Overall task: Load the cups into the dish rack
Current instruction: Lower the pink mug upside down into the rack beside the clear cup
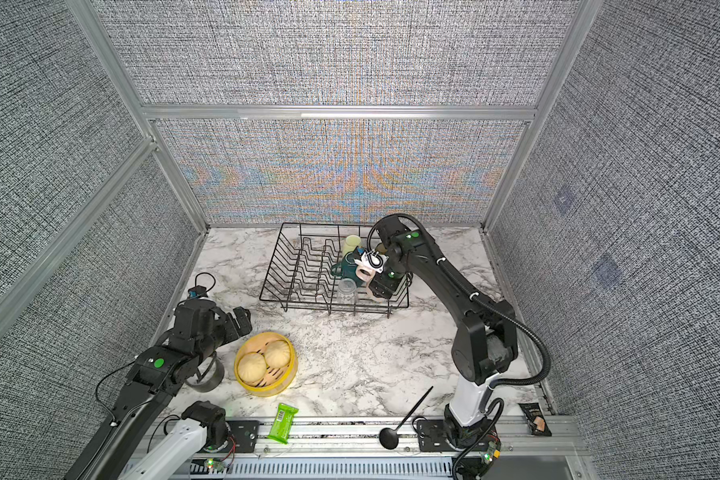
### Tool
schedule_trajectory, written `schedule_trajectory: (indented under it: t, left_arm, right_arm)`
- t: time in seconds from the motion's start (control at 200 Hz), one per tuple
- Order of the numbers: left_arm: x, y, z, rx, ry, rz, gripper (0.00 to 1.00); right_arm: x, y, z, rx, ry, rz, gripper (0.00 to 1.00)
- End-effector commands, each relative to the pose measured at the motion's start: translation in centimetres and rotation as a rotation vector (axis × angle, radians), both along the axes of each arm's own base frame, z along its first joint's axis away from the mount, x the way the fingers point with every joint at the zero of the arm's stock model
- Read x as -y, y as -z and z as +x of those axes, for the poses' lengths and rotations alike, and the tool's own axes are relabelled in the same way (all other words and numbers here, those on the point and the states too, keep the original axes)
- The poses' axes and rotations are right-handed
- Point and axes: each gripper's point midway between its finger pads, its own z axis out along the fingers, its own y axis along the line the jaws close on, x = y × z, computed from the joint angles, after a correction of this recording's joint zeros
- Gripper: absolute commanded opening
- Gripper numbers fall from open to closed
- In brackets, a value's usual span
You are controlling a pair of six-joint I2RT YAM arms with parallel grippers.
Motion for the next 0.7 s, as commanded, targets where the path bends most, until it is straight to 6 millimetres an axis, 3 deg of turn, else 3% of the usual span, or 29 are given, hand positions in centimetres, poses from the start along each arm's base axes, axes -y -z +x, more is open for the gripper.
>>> schedule_trajectory:
  t: [0.0, 0.16, 0.49, 0.695]
  left_arm:
    - [-0.2, 0.0, 0.0, 0.001, -0.014, 0.004, 0.99]
    - [-0.5, 0.2, 0.0, -0.002, -0.027, 0.011, 0.99]
    - [-0.4, 0.2, 0.3, 0.009, -0.019, 0.021, 0.99]
    - [-0.1, 0.5, 0.5, -0.001, -0.006, 0.014, 0.99]
  right_arm:
    - [0.6, 0.2, -0.1, -0.022, -0.032, -0.056, 0.63]
    - [1.2, 1.6, 0.3, -0.064, -0.045, -0.116, 0.64]
    - [0.0, 4.1, 0.6, -0.126, -0.087, -0.096, 0.67]
    - [0.3, 5.7, 0.5, -0.168, -0.083, -0.131, 0.69]
